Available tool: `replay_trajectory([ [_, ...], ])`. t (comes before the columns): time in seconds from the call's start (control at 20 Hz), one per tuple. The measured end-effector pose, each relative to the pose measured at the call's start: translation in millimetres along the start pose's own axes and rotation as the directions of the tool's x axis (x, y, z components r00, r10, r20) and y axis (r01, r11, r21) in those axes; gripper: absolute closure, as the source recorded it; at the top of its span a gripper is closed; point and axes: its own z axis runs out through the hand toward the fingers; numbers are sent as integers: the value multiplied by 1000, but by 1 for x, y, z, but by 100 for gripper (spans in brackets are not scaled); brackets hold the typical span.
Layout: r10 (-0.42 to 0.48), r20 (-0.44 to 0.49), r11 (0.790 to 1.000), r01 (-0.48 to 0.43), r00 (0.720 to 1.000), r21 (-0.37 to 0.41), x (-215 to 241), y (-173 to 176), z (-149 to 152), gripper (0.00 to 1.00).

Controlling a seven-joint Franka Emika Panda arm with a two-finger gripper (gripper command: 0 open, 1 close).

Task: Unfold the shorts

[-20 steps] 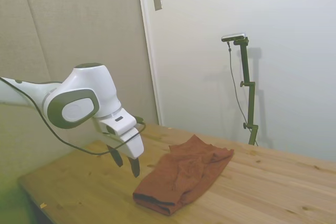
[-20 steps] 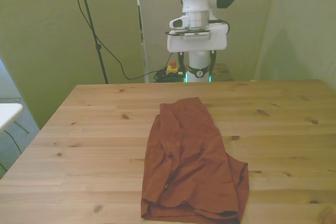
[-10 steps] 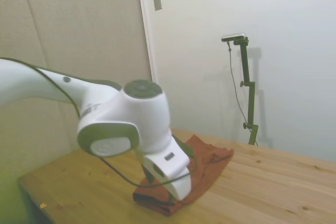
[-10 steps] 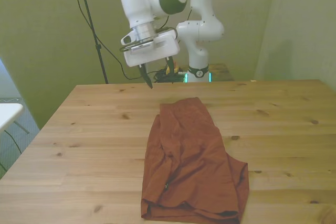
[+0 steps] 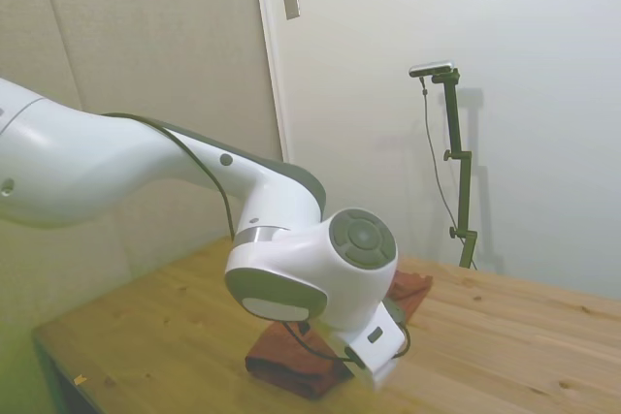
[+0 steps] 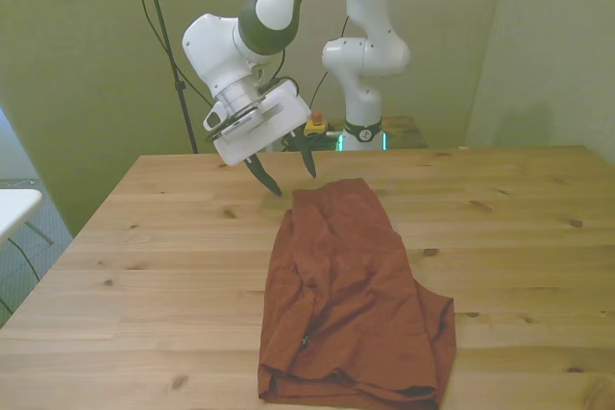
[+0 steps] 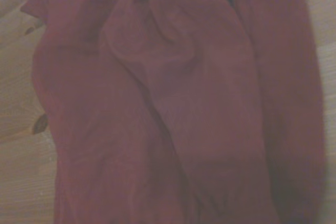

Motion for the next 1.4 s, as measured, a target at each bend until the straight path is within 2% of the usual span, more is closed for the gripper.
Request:
replay_trajectory([
  [0.15, -5, 28, 999, 4, 1000, 34, 6, 1, 13, 0],
  [0.2, -19, 55, 998, 16, 998, 58, 5, -1, 17, 100],
  [0.4, -70, 115, 994, 59, 991, 91, -2, -9, 27, 100],
  [1.4, -78, 142, 994, 65, 987, 94, -8, -8, 34, 100],
])
